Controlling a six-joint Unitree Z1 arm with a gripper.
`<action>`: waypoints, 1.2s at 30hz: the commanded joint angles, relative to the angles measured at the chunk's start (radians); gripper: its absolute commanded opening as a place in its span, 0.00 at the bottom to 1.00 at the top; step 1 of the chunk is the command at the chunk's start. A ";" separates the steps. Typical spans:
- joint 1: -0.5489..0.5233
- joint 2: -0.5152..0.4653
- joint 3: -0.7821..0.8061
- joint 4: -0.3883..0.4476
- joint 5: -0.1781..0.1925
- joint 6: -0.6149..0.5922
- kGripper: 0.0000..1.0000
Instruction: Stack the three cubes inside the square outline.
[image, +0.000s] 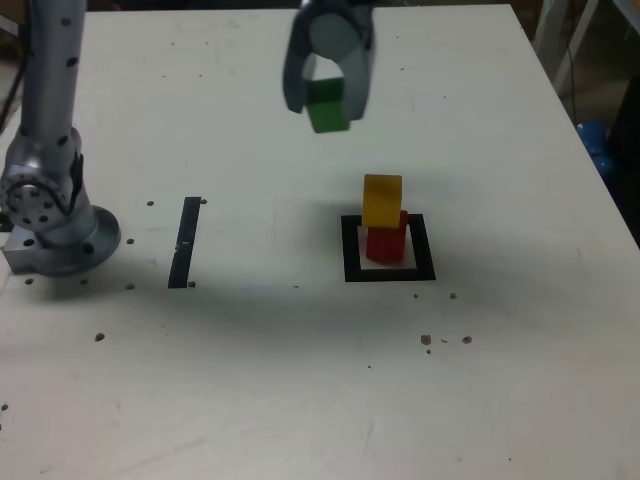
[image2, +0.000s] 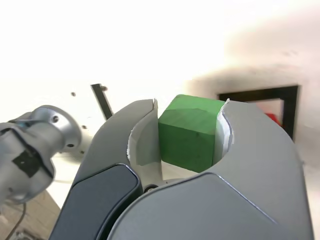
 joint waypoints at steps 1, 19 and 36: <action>-0.018 0.018 -0.025 0.018 0.000 -0.006 0.29; -0.127 0.086 -0.121 0.022 -0.002 -0.046 0.29; -0.177 0.121 -0.135 0.021 -0.015 -0.071 0.29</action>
